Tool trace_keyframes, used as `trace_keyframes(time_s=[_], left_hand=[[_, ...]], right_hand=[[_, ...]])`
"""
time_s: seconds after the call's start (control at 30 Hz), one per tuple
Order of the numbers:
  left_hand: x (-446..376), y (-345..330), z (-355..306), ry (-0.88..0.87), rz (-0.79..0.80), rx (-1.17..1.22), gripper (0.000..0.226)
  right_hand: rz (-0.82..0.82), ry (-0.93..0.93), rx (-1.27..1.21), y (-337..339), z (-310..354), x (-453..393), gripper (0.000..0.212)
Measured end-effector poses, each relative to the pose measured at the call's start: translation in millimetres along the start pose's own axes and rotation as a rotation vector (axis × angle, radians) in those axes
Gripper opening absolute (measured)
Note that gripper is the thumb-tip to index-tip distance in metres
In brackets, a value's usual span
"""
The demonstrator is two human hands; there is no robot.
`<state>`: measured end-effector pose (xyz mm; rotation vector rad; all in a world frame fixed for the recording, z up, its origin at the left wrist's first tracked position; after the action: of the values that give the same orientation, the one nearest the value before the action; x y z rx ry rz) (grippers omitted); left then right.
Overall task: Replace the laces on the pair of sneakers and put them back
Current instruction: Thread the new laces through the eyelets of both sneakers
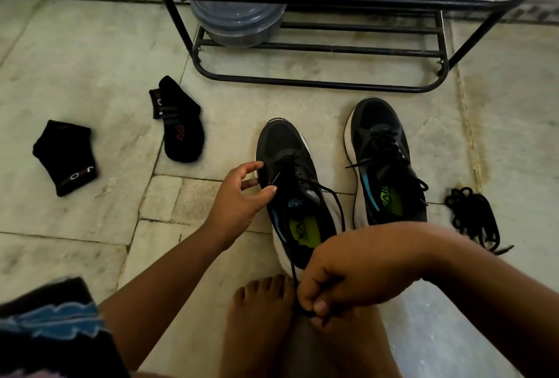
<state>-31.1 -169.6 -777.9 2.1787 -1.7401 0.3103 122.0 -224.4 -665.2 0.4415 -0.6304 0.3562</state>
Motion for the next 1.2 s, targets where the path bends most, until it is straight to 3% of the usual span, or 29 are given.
trace_keyframes(time_s=[0.13,0.2,0.27,0.37,0.43,0.53,0.6,0.7,0.8,0.87,0.97,1.07,1.2], left_hand=[[0.3,-0.2,1.7,0.001,-0.005,0.015,0.047],[0.6,-0.2,1.6,0.004,-0.005,0.02,0.047],[0.6,0.1,2.5,0.008,-0.003,0.021,0.047],[1.3,0.8,5.4,0.027,0.006,0.056,0.046],[2.4,0.8,7.4,0.042,0.006,0.073,0.045],[1.8,1.0,5.4,0.055,0.004,0.057,0.047],[0.2,1.9,-3.8,0.016,0.015,0.007,0.053],[-1.4,-2.0,-37.8,-0.187,0.065,-0.236,0.058],[5.0,-26.4,-64.2,-0.376,0.245,-0.488,0.049],[12.5,-41.9,-68.8,-0.409,0.341,-0.593,0.044],[24.1,-49.6,-77.7,-0.386,0.381,-0.407,0.028],[24.1,-41.7,-83.5,-0.178,0.332,0.032,0.013],[16.1,-31.1,-73.4,0.198,0.216,0.599,0.044]], right_hand=[[0.114,-0.169,0.216,-16.8,-7.4,-7.9,0.028],[0.03,-0.218,0.269,-7.4,-8.0,-6.0,0.029],[-0.197,-0.298,0.194,15.4,-13.0,-1.4,0.025],[-0.813,-0.456,-0.126,56.7,-32.9,20.1,0.015],[-1.053,-0.605,-0.039,67.3,-51.5,32.4,0.019],[-0.969,-0.739,0.002,56.2,-83.1,18.0,0.04],[-0.958,-0.717,-0.088,46.6,-94.9,6.0,0.033],[-1.037,-0.67,-0.133,43.9,-98.1,3.9,0.008],[-1.099,-0.593,-0.241,50.2,-92.5,10.9,0.01],[-1.154,-0.517,-0.37,56.7,-88.5,18.7,0.012],[-1.197,-0.403,-0.491,65.7,-81.3,32.8,0.013],[-1.149,-0.314,-0.498,68.0,-76.0,38.2,0.015],[-1.076,-0.263,-0.479,64.5,-75.9,40.9,0.024]])
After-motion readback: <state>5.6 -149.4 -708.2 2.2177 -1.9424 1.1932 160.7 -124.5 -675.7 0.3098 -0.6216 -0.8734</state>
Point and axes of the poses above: each hand's wrist, its own x-axis away from the middle knuckle, its own y-axis out of the back of the hand, z = x × y, the point moved 7 cm from there along -x, towards the middle knuckle, and after that the axes turned 11 degrees about x, right-handed, at the moved point
